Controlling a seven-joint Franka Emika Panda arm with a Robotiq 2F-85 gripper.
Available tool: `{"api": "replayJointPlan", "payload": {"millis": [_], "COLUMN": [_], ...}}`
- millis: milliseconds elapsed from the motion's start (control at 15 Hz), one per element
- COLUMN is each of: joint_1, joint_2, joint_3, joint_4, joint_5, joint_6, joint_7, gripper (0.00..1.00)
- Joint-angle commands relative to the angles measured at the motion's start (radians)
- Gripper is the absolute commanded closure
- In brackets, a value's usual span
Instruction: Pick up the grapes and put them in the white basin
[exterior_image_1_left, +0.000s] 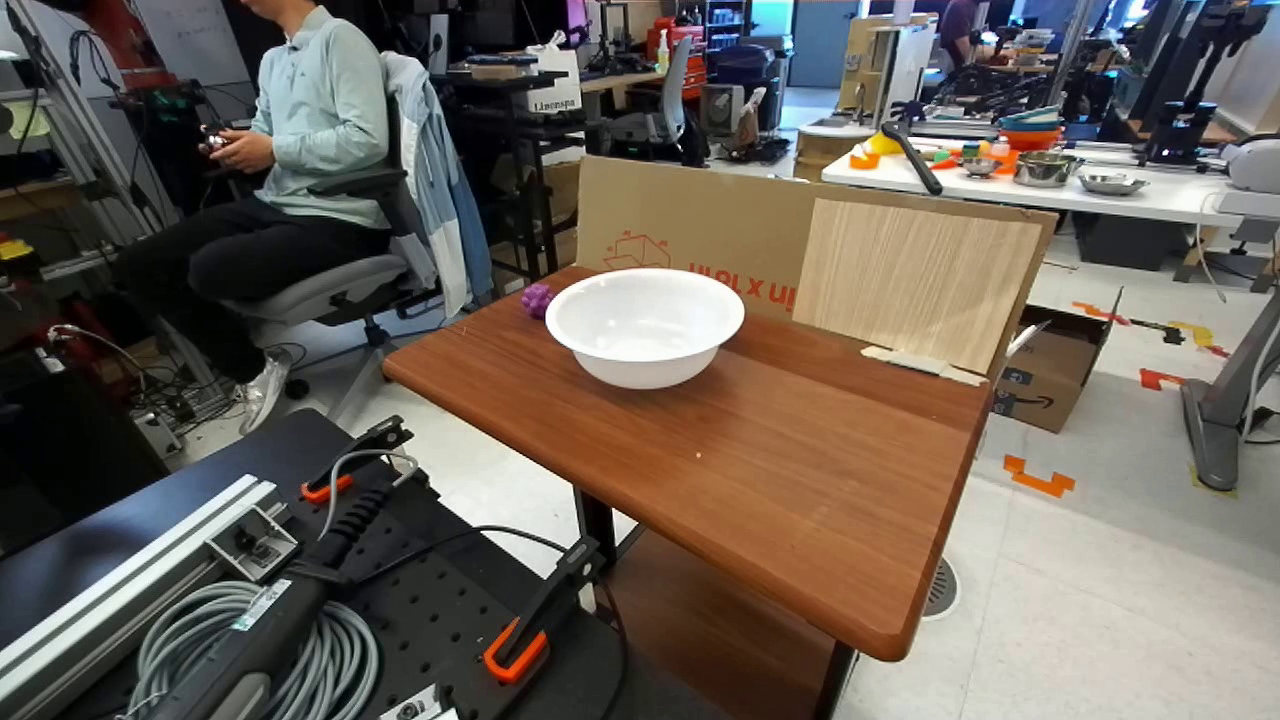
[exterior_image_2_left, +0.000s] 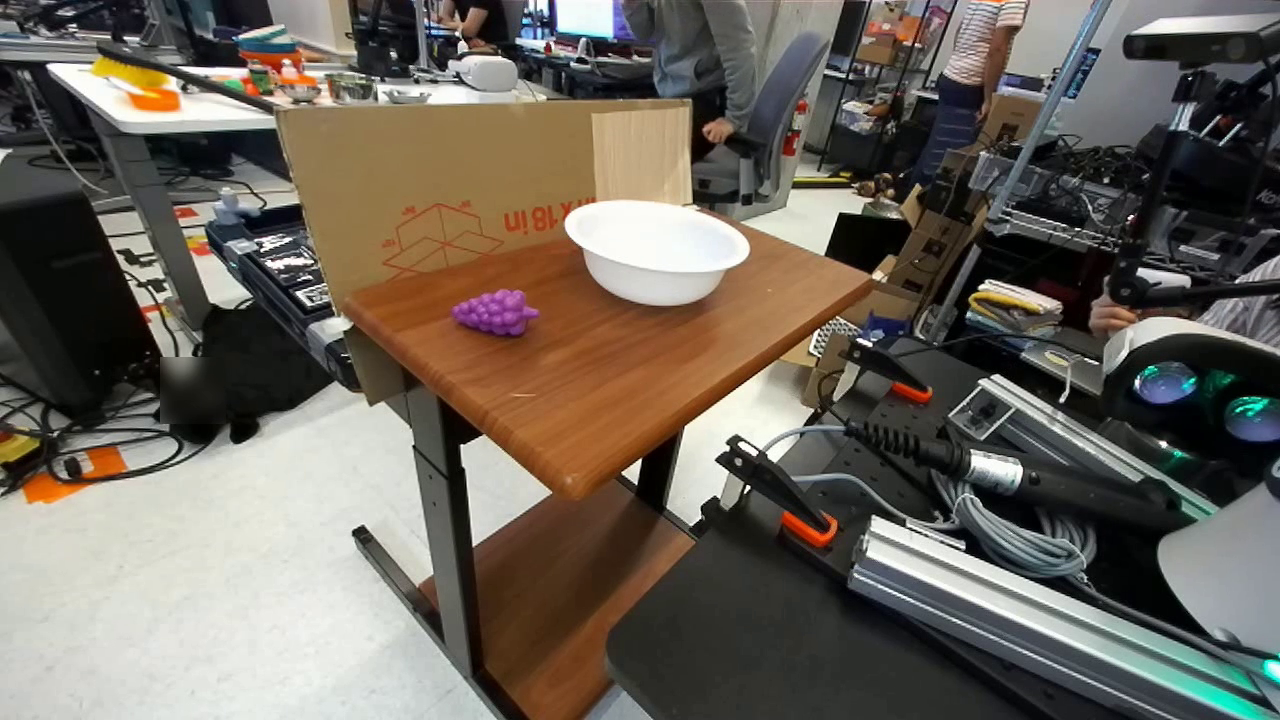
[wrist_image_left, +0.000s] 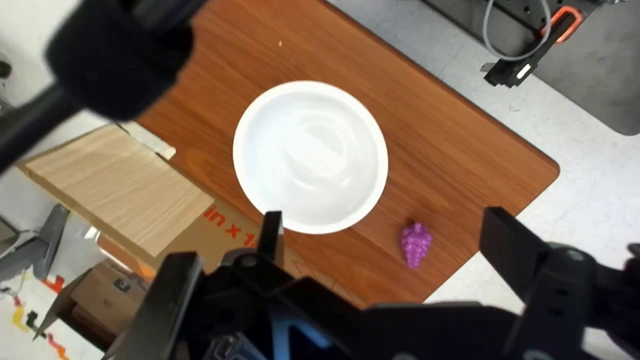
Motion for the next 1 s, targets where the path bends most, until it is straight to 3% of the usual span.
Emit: {"api": "replayJointPlan", "payload": {"millis": [0, 200, 467, 733, 933], "joint_1": [0.021, 0.033, 0.034, 0.003, 0.027], "joint_2": [0.025, 0.097, 0.278, 0.537, 0.704], "joint_3": [-0.035, -0.014, 0.019, 0.046, 0.033], "joint_4": [-0.015, 0.003, 0.074, 0.226, 0.360], "joint_5": [0.052, 0.115, 0.161, 0.057, -0.051], "joint_6": [0.181, 0.306, 0.362, 0.374, 0.320], "joint_7": [-0.145, -0.157, -0.136, 0.024, 0.164], "gripper": [0.00, 0.00, 0.00, 0.00, 0.00]}}
